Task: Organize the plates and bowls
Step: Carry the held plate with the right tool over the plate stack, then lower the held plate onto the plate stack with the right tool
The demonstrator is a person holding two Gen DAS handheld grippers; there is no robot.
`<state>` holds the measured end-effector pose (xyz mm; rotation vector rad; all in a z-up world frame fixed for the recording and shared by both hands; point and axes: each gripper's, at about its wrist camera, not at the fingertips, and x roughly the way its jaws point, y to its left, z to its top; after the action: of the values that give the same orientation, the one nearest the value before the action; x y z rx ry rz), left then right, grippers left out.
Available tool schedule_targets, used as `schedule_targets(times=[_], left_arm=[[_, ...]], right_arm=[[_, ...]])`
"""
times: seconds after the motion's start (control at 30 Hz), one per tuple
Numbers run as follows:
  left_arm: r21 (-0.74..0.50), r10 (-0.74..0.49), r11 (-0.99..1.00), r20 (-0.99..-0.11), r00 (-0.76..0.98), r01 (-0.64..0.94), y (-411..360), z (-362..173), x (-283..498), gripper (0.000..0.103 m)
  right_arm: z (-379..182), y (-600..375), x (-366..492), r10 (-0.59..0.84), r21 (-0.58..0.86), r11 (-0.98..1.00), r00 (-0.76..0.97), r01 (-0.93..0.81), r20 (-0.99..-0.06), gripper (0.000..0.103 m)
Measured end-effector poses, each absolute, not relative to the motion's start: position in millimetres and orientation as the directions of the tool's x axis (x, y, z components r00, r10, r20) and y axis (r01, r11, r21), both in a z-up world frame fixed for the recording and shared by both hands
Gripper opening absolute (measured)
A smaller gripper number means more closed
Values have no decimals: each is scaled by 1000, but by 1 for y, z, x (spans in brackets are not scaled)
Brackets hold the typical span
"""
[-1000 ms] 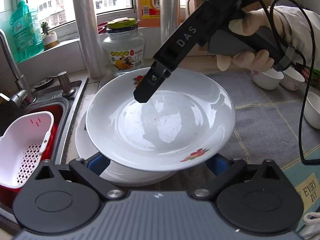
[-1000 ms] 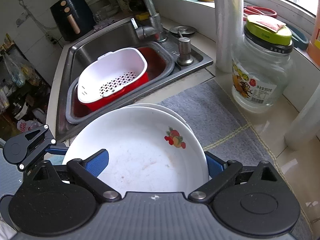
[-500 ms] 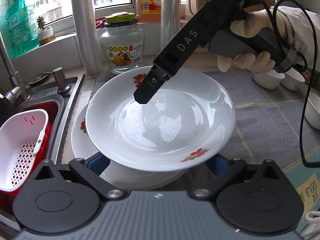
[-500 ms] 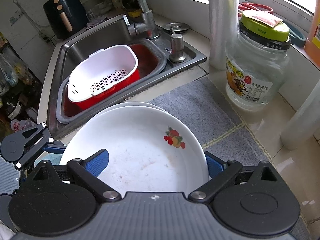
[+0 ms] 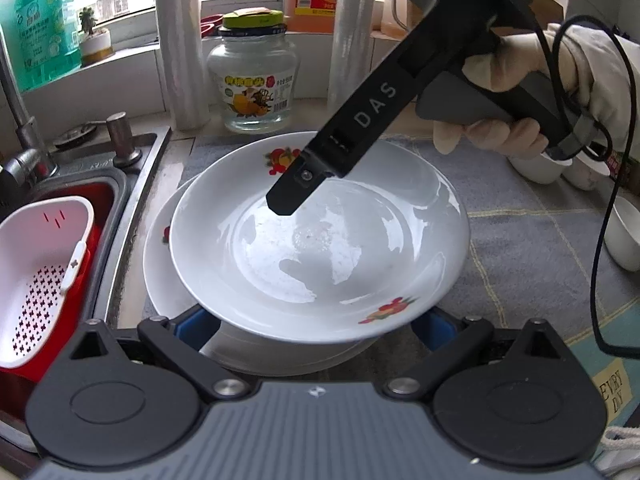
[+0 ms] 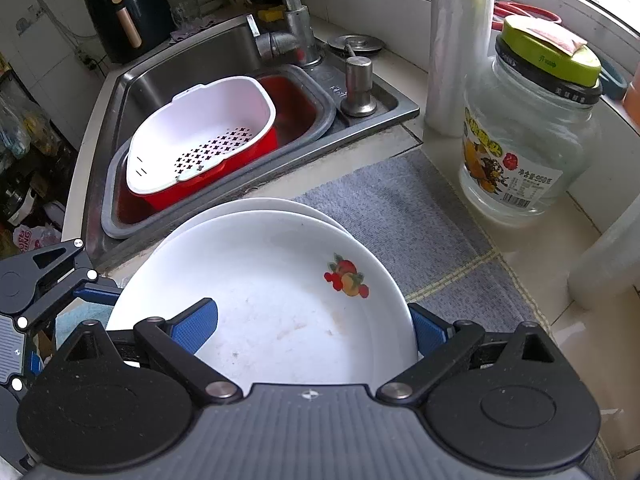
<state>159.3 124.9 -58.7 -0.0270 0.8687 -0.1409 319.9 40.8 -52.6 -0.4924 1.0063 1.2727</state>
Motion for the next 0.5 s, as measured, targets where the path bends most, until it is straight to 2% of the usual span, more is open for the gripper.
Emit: schedule_targets(times=[0.5], left_arm=[[-130,-160,987,-805,571,94,134,-58,171,100]], right_arm=[[-56,47,320,538,212,282,-28,-936,-842,101]])
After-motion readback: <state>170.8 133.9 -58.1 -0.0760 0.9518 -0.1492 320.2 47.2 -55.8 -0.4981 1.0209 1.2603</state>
